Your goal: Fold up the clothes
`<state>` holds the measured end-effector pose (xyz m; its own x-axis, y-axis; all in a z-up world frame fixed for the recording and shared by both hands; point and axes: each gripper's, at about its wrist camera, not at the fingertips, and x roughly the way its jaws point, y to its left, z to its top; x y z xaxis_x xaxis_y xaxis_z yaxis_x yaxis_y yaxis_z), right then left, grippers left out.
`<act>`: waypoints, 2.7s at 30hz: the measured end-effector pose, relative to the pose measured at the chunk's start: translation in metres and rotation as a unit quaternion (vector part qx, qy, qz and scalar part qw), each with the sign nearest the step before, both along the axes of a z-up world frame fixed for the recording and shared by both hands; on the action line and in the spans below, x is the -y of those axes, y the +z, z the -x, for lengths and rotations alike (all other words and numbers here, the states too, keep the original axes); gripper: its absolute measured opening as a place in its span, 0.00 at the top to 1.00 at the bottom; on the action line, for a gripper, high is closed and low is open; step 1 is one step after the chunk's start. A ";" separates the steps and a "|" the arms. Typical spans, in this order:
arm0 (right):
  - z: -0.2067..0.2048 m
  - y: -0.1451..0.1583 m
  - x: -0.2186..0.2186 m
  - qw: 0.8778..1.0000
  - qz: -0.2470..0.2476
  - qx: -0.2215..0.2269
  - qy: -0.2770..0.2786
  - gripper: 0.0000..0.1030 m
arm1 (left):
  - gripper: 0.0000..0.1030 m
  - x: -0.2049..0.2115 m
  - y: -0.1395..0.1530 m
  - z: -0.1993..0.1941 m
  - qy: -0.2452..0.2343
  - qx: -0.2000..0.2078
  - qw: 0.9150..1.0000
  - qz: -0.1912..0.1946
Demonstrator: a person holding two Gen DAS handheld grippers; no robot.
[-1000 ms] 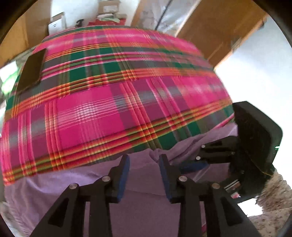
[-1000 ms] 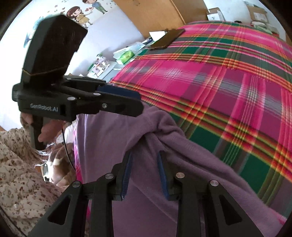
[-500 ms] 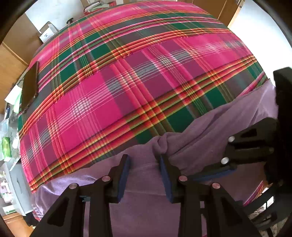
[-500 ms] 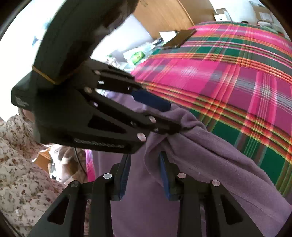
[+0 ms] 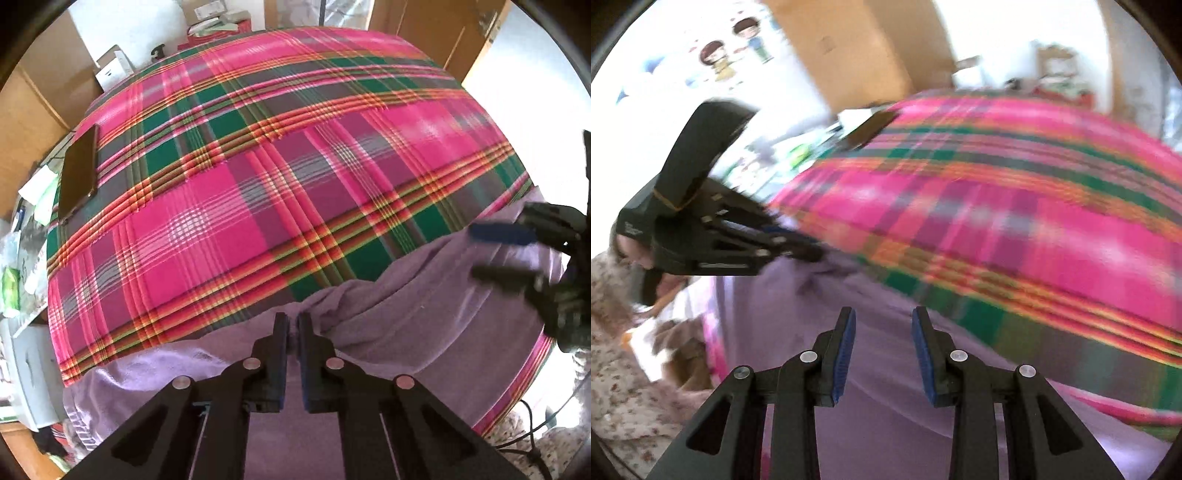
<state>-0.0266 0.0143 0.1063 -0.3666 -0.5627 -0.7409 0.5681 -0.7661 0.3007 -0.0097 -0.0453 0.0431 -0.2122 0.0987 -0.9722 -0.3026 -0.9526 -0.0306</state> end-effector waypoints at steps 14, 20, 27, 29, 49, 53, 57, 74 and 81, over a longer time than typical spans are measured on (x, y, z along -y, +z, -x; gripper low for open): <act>-0.069 0.135 -0.094 0.932 -0.118 -0.234 -0.251 0.68 | 0.95 0.004 0.017 -0.012 0.022 -0.023 0.998 -0.046; -0.058 0.158 -0.090 0.935 -0.166 -0.244 -0.199 0.68 | 0.95 0.007 0.027 -0.010 0.038 -0.043 0.996 -0.066; 0.015 0.068 -0.028 0.981 -0.148 -0.123 -0.016 0.68 | 0.95 0.012 0.019 0.002 0.064 -0.034 0.994 -0.080; 0.028 0.044 -0.007 0.986 -0.133 -0.093 0.042 0.68 | 0.95 0.014 0.016 0.006 0.072 -0.031 0.993 -0.086; 0.069 -0.020 0.051 0.958 -0.020 0.048 0.283 0.68 | 0.96 0.025 0.019 0.004 0.089 -0.023 0.989 -0.115; 0.075 -0.032 0.060 0.956 -0.034 0.063 0.284 0.68 | 0.96 0.026 0.021 0.002 0.088 -0.026 0.988 -0.123; 0.081 -0.036 0.067 0.957 -0.022 0.075 0.280 0.71 | 0.95 0.027 0.021 -0.002 0.088 -0.027 0.988 -0.126; 0.095 -0.035 0.060 0.984 -0.039 0.023 0.174 0.96 | 0.96 0.032 -0.015 0.049 0.110 0.002 0.985 -0.133; 0.098 -0.039 0.062 0.985 -0.045 0.017 0.164 0.96 | 0.96 0.034 -0.023 0.058 0.114 0.006 0.984 -0.139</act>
